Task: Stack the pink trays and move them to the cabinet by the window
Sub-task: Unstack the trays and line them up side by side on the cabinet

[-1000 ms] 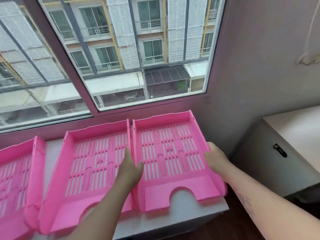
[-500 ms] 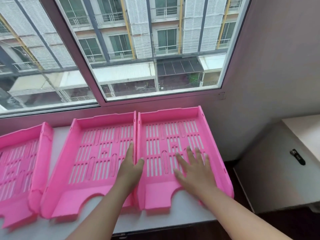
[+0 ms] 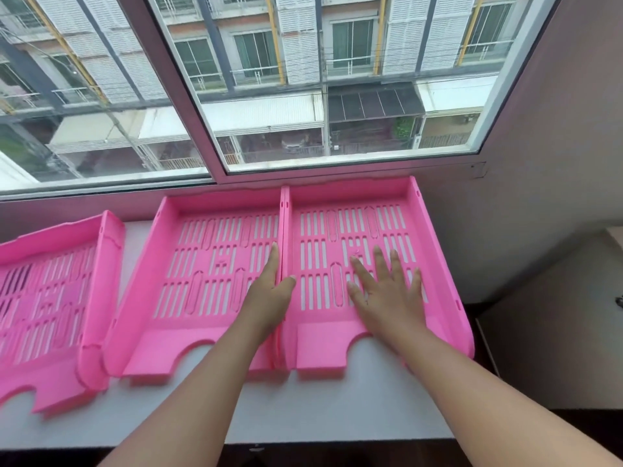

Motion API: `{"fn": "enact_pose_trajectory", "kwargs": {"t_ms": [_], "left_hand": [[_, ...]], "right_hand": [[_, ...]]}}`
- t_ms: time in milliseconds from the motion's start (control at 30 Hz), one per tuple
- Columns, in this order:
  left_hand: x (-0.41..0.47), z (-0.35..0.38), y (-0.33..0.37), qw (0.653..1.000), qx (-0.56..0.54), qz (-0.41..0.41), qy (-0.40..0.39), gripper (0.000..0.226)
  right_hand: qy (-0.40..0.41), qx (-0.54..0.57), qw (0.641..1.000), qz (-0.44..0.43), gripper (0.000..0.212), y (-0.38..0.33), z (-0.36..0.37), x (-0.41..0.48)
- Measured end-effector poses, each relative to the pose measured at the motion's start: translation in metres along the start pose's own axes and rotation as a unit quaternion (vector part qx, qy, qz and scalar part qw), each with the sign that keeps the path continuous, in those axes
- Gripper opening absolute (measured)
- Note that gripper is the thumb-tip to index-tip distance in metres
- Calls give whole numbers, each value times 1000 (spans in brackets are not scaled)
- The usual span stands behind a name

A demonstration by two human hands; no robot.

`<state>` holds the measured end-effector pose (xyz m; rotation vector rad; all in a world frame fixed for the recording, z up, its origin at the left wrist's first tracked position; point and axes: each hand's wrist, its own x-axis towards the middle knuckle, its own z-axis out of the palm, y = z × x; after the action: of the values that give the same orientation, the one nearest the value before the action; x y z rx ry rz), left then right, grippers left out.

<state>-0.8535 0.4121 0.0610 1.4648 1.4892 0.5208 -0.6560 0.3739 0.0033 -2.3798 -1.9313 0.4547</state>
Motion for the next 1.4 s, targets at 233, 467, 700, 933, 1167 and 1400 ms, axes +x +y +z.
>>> {"fn": "enact_pose_trajectory", "kwargs": {"t_ms": [233,467,700,933,1167,1400], "left_hand": [[-7,1,-6,998,60,15,-12,85],[-53,11,-33,995,79,51,33,82],[-56,20,-36,993,81,60,63,73],[-54,18,-43,993,78,71,60,73],[-53,15,-40,993,82,74,52,72],[-59,-44,-50,972,191,123,65,78]], "right_hand": [[14,5,1000,13,58,-5,2,7],[34,24,999,-17,65,-15,-8,-41],[13,-22,998,-59,86,-2,7,-80],[-12,-54,996,-64,78,-5,9,-75],[-1,-51,997,-62,73,-7,14,-74],[0,-50,998,-24,82,-32,-9,-72]]}}
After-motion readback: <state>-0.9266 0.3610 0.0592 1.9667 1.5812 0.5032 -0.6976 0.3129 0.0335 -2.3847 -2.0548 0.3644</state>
